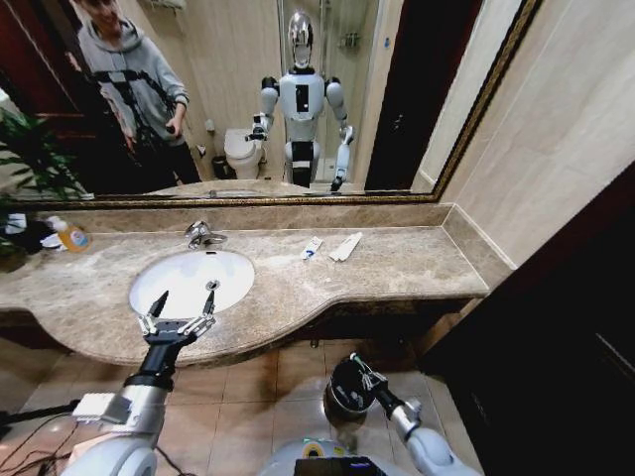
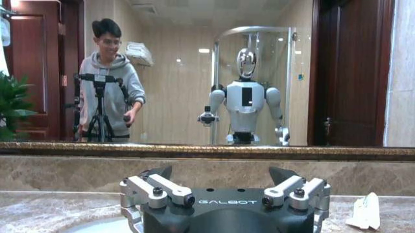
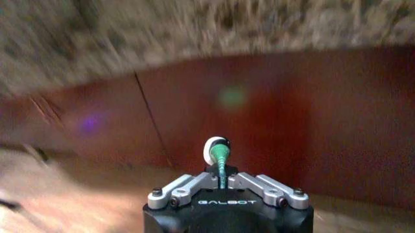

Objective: Pick up the trash from the sink and place it in the trash bin.

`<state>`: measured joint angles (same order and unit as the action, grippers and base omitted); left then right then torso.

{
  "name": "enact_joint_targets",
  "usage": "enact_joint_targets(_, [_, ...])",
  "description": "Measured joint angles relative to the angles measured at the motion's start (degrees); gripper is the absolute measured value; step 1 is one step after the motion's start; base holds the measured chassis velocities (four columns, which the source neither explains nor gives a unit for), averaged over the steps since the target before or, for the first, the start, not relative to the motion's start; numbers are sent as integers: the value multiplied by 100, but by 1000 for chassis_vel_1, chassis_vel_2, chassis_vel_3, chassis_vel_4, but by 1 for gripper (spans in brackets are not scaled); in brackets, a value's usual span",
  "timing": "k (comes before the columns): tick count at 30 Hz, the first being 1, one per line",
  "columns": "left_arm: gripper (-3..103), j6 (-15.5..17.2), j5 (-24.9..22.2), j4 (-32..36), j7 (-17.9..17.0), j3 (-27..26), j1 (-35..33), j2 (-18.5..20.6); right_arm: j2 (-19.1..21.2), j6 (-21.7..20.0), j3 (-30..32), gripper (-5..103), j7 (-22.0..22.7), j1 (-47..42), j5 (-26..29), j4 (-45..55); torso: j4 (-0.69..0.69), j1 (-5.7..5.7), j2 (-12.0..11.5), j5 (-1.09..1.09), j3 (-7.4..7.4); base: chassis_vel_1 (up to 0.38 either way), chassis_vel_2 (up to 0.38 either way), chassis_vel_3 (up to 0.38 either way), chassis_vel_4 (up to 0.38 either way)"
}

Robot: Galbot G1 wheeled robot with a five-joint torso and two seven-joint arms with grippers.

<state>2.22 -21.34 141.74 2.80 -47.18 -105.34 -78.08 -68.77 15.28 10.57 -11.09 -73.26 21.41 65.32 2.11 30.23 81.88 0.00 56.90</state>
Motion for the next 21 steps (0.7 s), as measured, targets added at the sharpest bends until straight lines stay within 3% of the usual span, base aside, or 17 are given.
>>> enact_joint_targets(8, [100,0,0,0,0,0,0,0,-491,132,-67,3,621,945,-989,-1731,1,0,0,0,0,0,0,0,0])
enact_joint_targets(10, [100,0,0,0,0,0,0,0,-635,254,-6,3,858,1117,-1523,-2181,1,1,0,0,0,0,0,0,0])
enact_joint_targets(17, [100,0,0,0,0,0,0,0,-705,94,16,1,909,1094,-1820,-2360,0,0,0,0,0,0,0,0,0])
enact_joint_targets(21, [100,0,0,0,0,0,0,0,-727,51,22,16,895,990,-1809,-2311,-1,0,0,-1,0,0,0,0,0])
